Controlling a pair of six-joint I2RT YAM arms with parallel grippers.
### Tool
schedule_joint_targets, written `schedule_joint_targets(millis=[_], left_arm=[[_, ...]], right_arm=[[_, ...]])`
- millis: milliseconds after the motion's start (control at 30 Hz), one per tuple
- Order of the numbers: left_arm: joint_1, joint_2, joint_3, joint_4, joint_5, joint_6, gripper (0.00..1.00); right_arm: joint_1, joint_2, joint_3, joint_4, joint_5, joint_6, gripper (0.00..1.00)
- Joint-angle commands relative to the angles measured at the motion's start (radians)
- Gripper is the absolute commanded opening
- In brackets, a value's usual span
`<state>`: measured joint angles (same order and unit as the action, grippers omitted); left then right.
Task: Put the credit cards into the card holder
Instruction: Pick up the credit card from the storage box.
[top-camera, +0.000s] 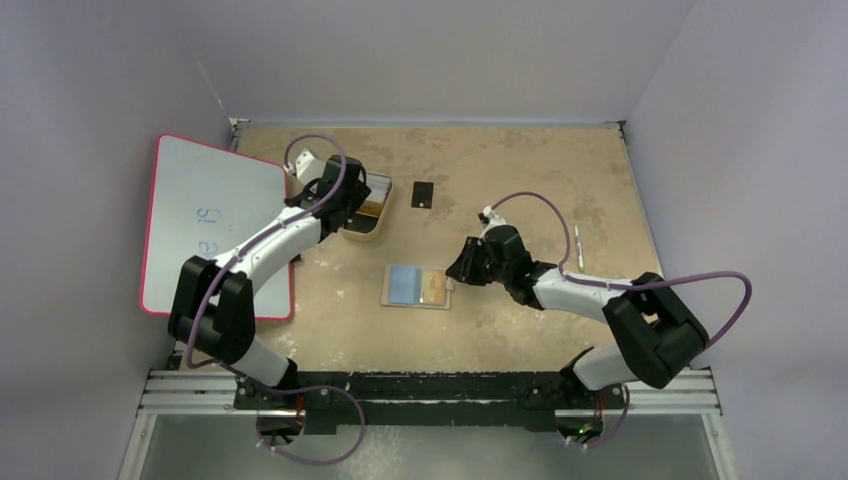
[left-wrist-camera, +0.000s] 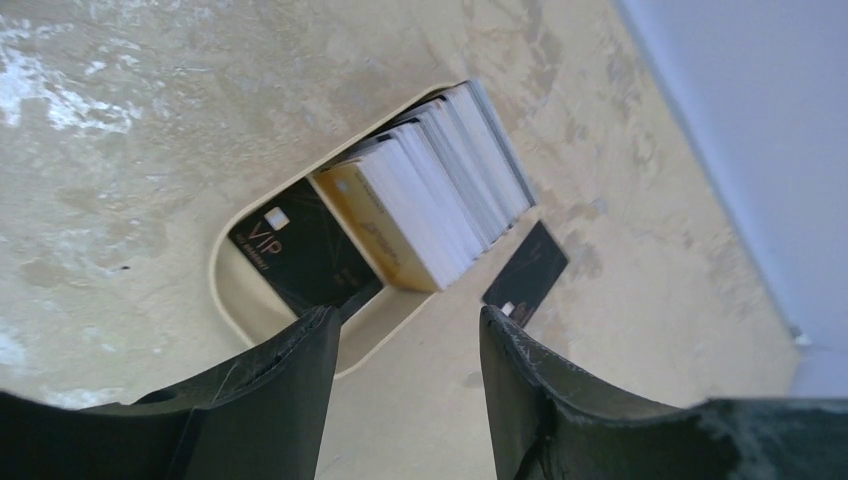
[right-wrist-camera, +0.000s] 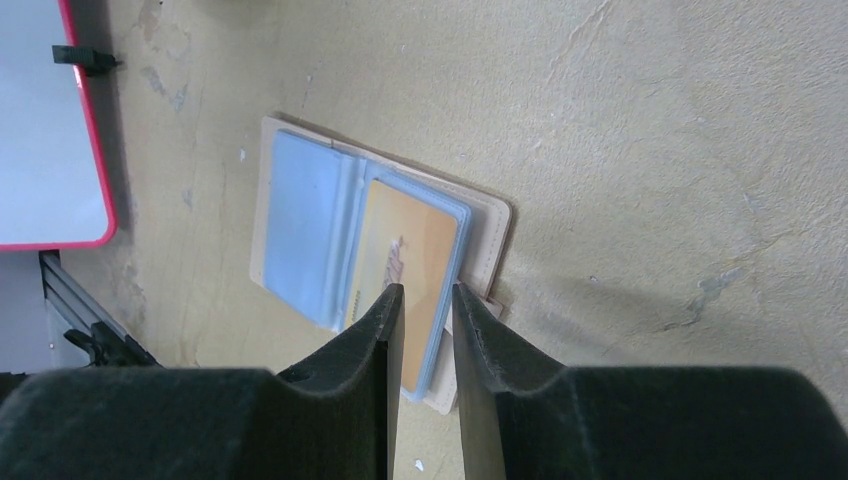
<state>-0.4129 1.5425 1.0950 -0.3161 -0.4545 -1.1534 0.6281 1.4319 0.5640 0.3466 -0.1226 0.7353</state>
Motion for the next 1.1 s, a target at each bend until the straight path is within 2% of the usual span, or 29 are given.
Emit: schedule_joint_targets(millis=[0,133,867,1067], left_arm=[[0.014,0.016,0.019,0.124,-0.005,-0.175,0.52],[0.015,0.061,-0.003,0.199,0.025,-0.249,0.52],[0.051,0.241,-0.015,0.287,0.085,-0.266,0.54],[0.055,0.251,-0.011,0.323,0.096,-0.252,0.46]], right_arm=[[0.004,-0.027,0.011,0.005,0.012,-0.017,0.27],[0.005,-0.031,0.01,0.004,0.014,-0.017,0.27],[0.004,-0.037,0.031,-0.03,0.015,-0.042,0.26],[0.004,-0.037,0.036,-0.037,0.014,-0.045,0.26]])
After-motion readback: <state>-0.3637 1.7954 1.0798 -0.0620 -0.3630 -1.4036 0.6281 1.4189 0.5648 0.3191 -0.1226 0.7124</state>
